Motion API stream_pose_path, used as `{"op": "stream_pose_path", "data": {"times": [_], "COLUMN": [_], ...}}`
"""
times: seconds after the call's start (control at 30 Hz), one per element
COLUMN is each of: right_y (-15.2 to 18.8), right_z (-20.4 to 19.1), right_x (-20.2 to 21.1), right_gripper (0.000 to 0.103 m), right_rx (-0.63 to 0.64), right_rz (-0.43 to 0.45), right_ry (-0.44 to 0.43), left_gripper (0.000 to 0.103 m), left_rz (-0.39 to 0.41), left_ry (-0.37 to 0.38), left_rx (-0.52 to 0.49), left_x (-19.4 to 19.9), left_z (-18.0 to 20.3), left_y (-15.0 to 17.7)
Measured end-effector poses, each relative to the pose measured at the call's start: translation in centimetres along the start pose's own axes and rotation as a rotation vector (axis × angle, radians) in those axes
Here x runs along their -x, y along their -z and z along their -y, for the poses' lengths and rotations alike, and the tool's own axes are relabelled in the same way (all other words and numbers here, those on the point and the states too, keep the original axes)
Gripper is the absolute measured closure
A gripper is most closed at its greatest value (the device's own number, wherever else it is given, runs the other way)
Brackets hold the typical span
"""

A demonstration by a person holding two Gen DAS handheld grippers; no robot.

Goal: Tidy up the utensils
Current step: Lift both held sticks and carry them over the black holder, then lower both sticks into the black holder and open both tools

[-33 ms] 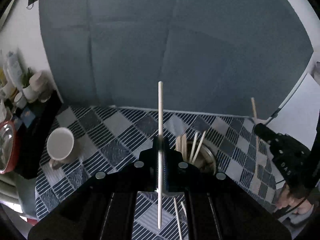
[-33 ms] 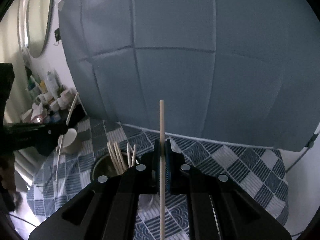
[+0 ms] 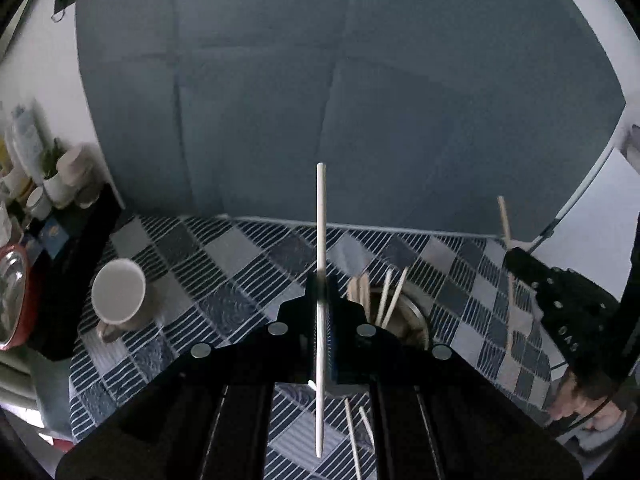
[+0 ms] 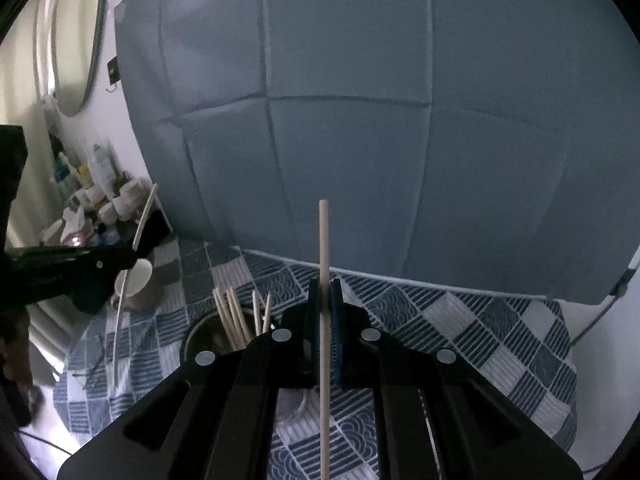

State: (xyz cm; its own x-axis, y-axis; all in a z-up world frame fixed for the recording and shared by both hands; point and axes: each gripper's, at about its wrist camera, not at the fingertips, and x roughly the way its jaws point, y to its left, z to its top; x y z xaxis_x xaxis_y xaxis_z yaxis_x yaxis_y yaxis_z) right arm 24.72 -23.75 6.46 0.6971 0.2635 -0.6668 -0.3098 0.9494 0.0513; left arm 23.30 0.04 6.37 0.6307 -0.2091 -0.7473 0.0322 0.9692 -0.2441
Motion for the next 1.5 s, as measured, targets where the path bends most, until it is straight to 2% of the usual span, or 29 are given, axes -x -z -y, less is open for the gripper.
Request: {"op": "stream_pose_path", "data": {"times": [0.13,0.33,0.53,0.73,0.93,1.1,1.27,1.5], "right_y": [-1.3,-2.8,-2.5,-1.7,-0.2,-0.7,-1.1,0.5], "right_z": [-0.2,-0.1,-0.1,-0.3,-0.9,-0.5,-0.9,-1.6], "right_x": [-0.8,-2.2,-4.4,-7.3,-9.0,-9.1,-8.8,-9.1], "right_gripper": [0.098,0.098,0.098,0.098,0.098,0.098,0.098,0.098], "right_rx": [-0.012,-0.072,-0.125,-0.157,-0.160,-0.211,-0.203,-0.176], "right_rz": [0.012,0.063,0.121,0.102,0.100,0.119,0.139,0.083], "right_ry": [-0.026,-0.120,-0.213,-0.298,-0.320,-0.344,-0.342,-0.342], "left_gripper": [0.098,0.098,0.098,0.098,0.098,0.098,0.098,0.098], "left_rz": [-0.008,0.000,0.061,0.071,0.023,0.001,-0.019,-0.028], "left_ry": [-0.002,0.054,0.133,0.178,0.175,0.177,0.171,0.150], "left_rx": [0.000,0.009,0.026,0.047,0.049,0.036,0.031,0.034], "left_x": [-1.1,-2.7,-4.0,-6.0,-8.0,-8.4,-8.6,-8.2], "left_z": [0.6,1.6,1.7,1.1,0.6,0.6,0.7,0.3], "left_y": [-0.8,-1.9,-2.1,-1.5,-0.4,0.5,1.2,1.7]}}
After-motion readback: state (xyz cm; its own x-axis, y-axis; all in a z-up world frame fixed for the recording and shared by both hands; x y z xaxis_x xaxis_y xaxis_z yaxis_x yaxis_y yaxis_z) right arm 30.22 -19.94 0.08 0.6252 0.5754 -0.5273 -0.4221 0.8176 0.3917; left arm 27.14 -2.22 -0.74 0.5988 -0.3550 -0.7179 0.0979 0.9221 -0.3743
